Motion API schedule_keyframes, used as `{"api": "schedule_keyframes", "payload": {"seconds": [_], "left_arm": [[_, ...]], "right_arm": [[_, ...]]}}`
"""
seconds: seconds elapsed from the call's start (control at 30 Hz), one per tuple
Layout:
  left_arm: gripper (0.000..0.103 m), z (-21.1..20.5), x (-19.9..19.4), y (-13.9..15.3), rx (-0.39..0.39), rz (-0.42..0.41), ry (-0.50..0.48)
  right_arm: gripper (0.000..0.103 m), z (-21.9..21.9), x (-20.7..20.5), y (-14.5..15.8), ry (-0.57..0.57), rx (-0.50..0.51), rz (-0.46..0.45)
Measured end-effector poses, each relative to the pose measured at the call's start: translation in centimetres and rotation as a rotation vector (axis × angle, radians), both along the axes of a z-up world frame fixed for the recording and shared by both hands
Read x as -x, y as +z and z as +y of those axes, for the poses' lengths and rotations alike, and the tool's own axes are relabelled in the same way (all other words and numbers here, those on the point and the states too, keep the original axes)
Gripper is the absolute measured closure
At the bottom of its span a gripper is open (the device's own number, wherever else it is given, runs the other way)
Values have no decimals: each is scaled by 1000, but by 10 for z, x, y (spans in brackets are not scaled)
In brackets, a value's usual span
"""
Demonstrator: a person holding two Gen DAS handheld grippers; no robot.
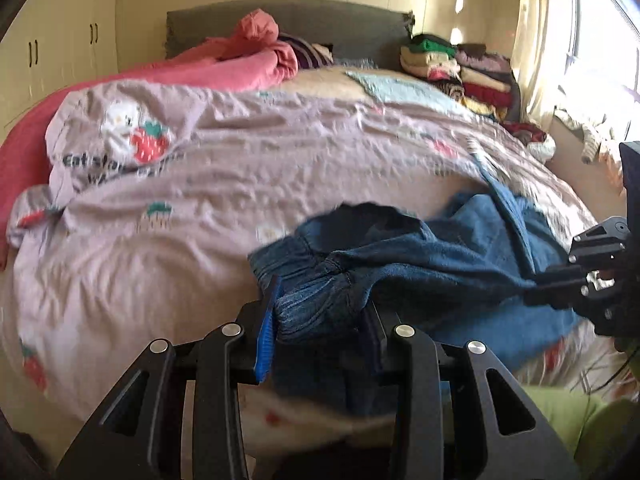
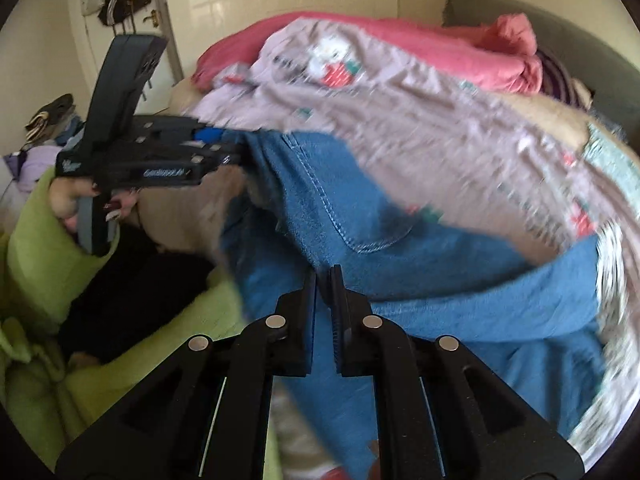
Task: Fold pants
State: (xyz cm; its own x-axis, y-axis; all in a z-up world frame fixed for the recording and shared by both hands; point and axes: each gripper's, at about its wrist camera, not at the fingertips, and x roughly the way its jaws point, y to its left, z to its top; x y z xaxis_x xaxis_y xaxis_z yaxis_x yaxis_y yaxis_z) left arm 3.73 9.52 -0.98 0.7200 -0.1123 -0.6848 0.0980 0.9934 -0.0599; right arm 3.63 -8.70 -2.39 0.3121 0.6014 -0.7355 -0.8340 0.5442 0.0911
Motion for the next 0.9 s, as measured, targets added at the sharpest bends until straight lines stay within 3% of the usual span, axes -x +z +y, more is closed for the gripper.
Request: {"api": "schedule_keyframes", "payload": {"seconds": [0.23,0.37,0.43,0.5,0.63,0.7,0.77,0.9], "left_arm": [[65,2,17,-22,-30,88,20],[59,8,23,-29,-19,125,45],[51,14,30,-30,-14,144,68],[51,20,38,-26,12,155,81],[54,18,55,-7,-23,117,115],[55,14,59,4,0,91,112],[55,0,53,12,29,65,77],[60,-36,26,5,4,75,-7]], "right_arm": [[100,5,17,-30,9,0,97],[100,8,18,-34,15,3,111],[100,6,17,-36,16,-4,121],[100,7,19,-38,26,1,116],[100,8,18,-43,30,2,130],[100,8,18,-45,38,-3,140],[100,9,19,-47,50,-16,157],[100,11,19,-48,60,-10,156]]}}
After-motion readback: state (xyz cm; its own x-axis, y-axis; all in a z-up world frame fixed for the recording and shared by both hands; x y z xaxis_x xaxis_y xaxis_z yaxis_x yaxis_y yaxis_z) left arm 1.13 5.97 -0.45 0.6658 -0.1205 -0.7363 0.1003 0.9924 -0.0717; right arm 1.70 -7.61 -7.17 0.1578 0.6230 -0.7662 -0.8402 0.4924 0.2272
